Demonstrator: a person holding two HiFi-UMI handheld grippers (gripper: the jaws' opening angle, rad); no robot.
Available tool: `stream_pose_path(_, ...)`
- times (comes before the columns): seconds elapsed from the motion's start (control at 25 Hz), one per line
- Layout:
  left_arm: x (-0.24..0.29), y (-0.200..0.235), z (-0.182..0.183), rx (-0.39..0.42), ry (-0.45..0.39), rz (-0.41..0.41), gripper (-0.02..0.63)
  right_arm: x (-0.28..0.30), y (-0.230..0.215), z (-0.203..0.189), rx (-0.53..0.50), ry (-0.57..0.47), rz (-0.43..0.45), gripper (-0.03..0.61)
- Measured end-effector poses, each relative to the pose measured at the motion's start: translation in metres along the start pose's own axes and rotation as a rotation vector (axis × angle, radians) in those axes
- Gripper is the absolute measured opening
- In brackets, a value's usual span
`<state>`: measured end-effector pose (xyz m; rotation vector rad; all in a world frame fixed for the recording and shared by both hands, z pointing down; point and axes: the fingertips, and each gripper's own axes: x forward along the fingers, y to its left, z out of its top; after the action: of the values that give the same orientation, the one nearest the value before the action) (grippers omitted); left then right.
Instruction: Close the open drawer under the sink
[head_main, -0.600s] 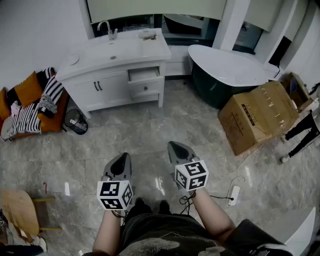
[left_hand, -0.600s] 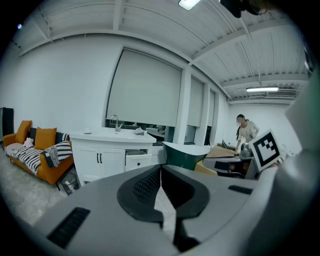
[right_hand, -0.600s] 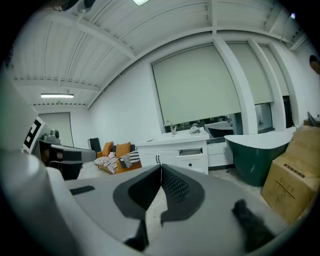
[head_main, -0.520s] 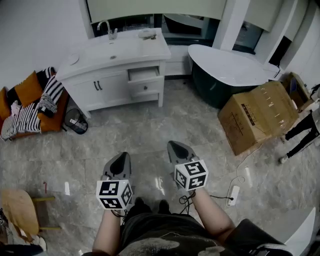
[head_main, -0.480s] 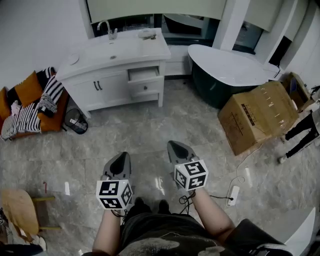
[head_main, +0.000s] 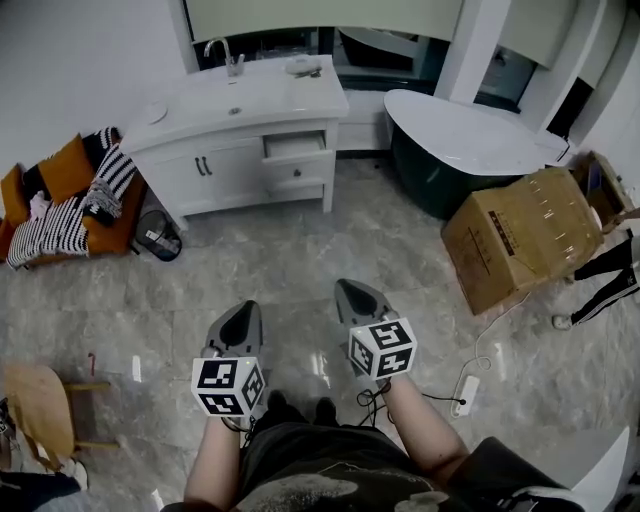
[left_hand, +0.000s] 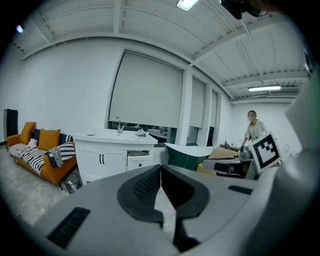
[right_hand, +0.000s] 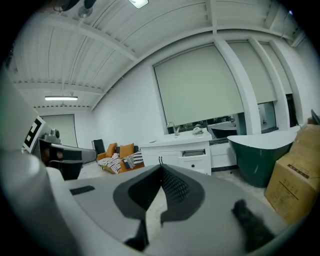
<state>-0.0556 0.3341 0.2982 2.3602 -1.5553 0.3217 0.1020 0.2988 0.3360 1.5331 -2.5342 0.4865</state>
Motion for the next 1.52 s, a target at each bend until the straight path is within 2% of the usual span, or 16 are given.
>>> stream_pose_path(0.12,-0.003,0.002,0.0,-0.01,-0.008,0.019,0.018,-0.002,0.0,0.002,0.006,-0.018,0.008,0.025)
stream_pose_path(0.28,-0.003,0.007,-0.002,-0.021,-0.018,0.045,0.018,-0.005,-0.006,0.002,0.078,-0.047,0.009,0.025)
stream_pose_path(0.52,0.012,0.009,0.0,0.0,-0.005,0.015,0.018,0.005,-0.02,-0.005,0.1,-0.025,-0.014,0.026)
stream_pose_path(0.72,0.047,0.029,-0.001,-0.034,0.004,-0.007,0.018,0.03,-0.031,-0.01,0.084,0.007,-0.039,0.026)
stream_pose_path(1.08,0.141,0.085,0.009,-0.067,0.055,-0.058,0.018,0.118,-0.071,-0.005,0.091,0.064,-0.102,0.026)
stream_pose_path(1.52,0.247,0.163,0.049,-0.072,0.094,-0.112,0.018,0.242,-0.098,0.027,0.123,0.083,-0.157,0.026)
